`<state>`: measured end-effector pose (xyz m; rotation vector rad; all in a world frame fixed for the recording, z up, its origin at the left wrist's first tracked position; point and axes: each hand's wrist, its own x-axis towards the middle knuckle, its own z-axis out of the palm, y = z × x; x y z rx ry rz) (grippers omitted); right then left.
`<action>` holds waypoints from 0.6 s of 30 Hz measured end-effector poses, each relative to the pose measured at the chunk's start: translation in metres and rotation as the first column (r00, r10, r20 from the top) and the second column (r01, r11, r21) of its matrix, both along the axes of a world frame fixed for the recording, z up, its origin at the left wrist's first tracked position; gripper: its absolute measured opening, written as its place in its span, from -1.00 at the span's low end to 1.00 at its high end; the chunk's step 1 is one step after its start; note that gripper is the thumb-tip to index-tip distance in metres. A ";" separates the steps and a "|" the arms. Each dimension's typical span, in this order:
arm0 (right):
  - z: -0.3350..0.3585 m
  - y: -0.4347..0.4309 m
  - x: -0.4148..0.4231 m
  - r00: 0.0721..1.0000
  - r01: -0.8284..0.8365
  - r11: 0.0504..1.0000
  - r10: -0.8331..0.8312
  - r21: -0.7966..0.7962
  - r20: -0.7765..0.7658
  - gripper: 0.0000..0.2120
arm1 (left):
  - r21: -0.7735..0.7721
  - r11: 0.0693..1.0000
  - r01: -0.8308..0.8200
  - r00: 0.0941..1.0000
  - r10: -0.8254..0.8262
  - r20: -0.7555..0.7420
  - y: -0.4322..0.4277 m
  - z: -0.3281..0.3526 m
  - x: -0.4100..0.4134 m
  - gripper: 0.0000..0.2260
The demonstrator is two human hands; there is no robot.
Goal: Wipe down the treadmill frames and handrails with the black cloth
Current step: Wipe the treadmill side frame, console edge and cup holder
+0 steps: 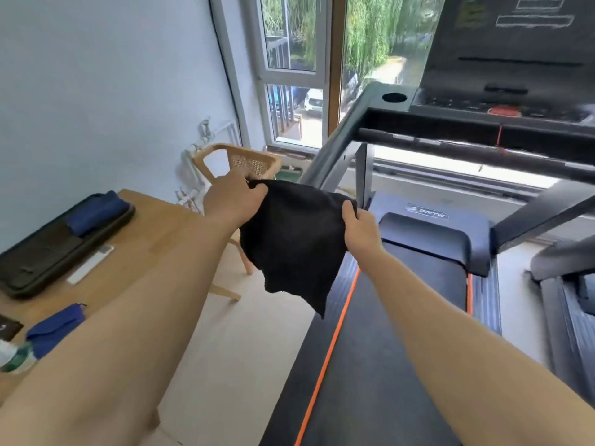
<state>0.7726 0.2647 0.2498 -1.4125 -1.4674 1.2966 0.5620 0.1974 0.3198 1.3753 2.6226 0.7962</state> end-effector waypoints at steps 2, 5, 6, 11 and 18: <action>-0.003 0.033 -0.020 0.999 0.014 0.997 -0.011 -0.079 0.043 -0.59 | -0.069 0.997 0.037 0.998 -0.041 -0.051 0.039 -0.001 -0.017 -0.85; -0.001 0.069 -0.043 0.997 0.054 0.991 -0.046 -0.126 0.062 -0.64 | -0.152 0.982 0.109 0.975 -0.135 -0.178 0.087 -0.010 -0.033 -0.80; 0.001 0.076 -0.048 0.996 0.078 0.985 -0.069 -0.157 0.064 -0.63 | -0.158 0.980 0.116 0.974 -0.144 -0.177 0.101 -0.015 -0.034 -0.79; -0.005 0.077 -0.064 0.964 0.221 0.913 -0.153 -0.342 0.216 -0.56 | -0.275 0.949 0.151 0.984 -0.172 -0.053 0.135 -0.042 -0.017 -0.72; 0.004 0.027 -0.079 0.995 -0.036 0.932 0.067 -0.360 0.073 -0.33 | -0.187 0.930 -0.315 0.814 0.366 0.451 0.102 -0.046 0.030 -0.42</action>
